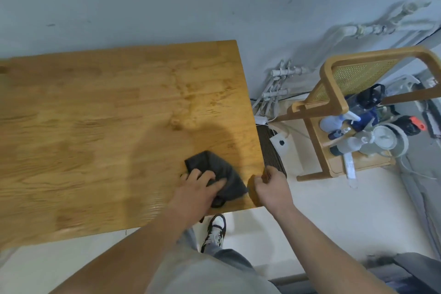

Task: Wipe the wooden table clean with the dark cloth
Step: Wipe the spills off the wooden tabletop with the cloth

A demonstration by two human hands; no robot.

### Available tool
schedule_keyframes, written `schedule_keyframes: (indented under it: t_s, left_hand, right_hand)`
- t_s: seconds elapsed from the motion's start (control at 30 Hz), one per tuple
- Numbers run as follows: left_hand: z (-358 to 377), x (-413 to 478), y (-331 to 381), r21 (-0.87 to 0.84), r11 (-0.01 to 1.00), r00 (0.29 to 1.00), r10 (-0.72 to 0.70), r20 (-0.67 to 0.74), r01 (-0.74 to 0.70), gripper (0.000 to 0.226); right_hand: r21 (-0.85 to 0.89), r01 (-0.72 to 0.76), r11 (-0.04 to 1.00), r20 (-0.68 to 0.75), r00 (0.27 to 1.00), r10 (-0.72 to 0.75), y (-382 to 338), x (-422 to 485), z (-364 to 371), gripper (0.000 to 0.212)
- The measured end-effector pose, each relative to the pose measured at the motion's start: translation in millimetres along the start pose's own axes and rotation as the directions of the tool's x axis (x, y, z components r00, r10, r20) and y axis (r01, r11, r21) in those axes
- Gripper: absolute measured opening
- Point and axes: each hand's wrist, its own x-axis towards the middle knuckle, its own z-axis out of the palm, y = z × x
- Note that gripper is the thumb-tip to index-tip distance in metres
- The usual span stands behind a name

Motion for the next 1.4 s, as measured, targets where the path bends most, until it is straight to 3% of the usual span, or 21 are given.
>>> schedule_keyframes:
  t_s: [0.1, 0.17, 0.23, 0.33, 0.4, 0.47, 0.57, 0.7, 0.8, 0.93, 1.03, 1.1, 1.17, 1.23, 1.33, 1.37, 1.4]
  left_hand:
    - [-9, -12, -45, -0.056, 0.931, 0.930, -0.364, -0.054, 0.362, 0.045]
    - [-9, -19, -45, -0.071, 0.876, 0.878, -0.479, -0.023, 0.476, 0.046]
    - [-5, -32, -32, -0.075, 0.887, 0.889, -0.458, -0.008, 0.456, 0.052]
    - [-3, -48, -45, -0.082, 0.969, 0.973, -0.232, -0.003, 0.231, 0.060]
    - [-4, -50, -79, -0.030, 0.991, 0.992, -0.129, -0.013, 0.129, 0.063]
    - [-12, -43, -112, -0.006, 0.968, 0.967, -0.251, -0.046, 0.251, 0.065]
    - [-27, -27, -142, -0.048, 0.834, 0.834, -0.551, -0.007, 0.550, 0.060]
    - [-32, -9, -147, -0.075, 0.775, 0.778, -0.627, 0.030, 0.628, 0.058]
    - [-34, 22, -152, -0.131, 0.769, 0.774, -0.633, -0.026, 0.625, 0.057]
    - [-44, 72, -136, -0.086, 0.878, 0.881, -0.472, 0.008, 0.471, 0.067]
    - [-40, 76, -120, -0.098, 0.987, 0.991, -0.131, -0.019, 0.129, 0.069]
    - [-34, 80, -142, -0.070, 0.992, 0.992, 0.101, -0.069, -0.106, 0.060]
    - [-37, 91, -181, 0.009, 0.989, 0.986, 0.148, -0.077, -0.148, 0.060]
    - [-45, 99, -212, -0.010, 0.996, 0.992, -0.085, -0.093, 0.085, 0.057]
    - [-59, 103, -200, -0.162, 0.834, 0.834, -0.544, -0.086, 0.527, 0.049]
    - [-61, 103, -182, -0.144, 0.797, 0.801, -0.597, -0.044, 0.586, 0.052]
    - [-61, 103, -163, -0.118, 0.806, 0.811, -0.585, -0.003, 0.580, 0.056]
  right_hand:
    - [-0.222, 0.088, 0.971, 0.067, 0.995, -0.075, -27, 18, 8, 0.050]
    - [-0.308, 0.145, 0.940, 0.089, 0.988, -0.124, -50, 28, 10, 0.060]
    - [-0.382, 0.195, 0.903, 0.105, 0.980, -0.167, -72, 39, 15, 0.082]
    - [-0.488, 0.209, 0.848, 0.103, 0.978, -0.181, -104, 59, 22, 0.105]
    - [-0.539, 0.163, 0.826, 0.082, 0.987, -0.141, -125, 74, 27, 0.116]
    - [-0.586, 0.100, 0.804, 0.041, 0.995, -0.093, -144, 89, 31, 0.130]
    - [-0.613, 0.004, 0.790, -0.007, 1.000, -0.011, -159, 104, 41, 0.145]
    - [-0.632, -0.033, 0.775, -0.024, 0.999, 0.023, -161, 111, 47, 0.147]
    - [-0.648, -0.027, 0.761, -0.011, 1.000, 0.026, -162, 116, 48, 0.149]
    - [-0.633, -0.066, 0.771, -0.033, 0.998, 0.059, -166, 116, 50, 0.149]
    - [-0.623, -0.071, 0.779, -0.061, 0.997, 0.042, -161, 117, 52, 0.132]
    - [-0.624, -0.060, 0.779, -0.059, 0.998, 0.029, -158, 118, 52, 0.127]
    - [-0.609, -0.061, 0.791, -0.053, 0.998, 0.037, -159, 117, 51, 0.139]
    - [-0.599, -0.057, 0.798, -0.046, 0.998, 0.037, -162, 116, 49, 0.146]
    - [-0.606, -0.041, 0.794, -0.026, 0.999, 0.031, -162, 112, 47, 0.147]
    - [-0.606, -0.041, 0.795, -0.027, 0.999, 0.030, -159, 112, 47, 0.146]
    - [-0.604, -0.041, 0.796, -0.030, 0.999, 0.028, -158, 112, 47, 0.146]
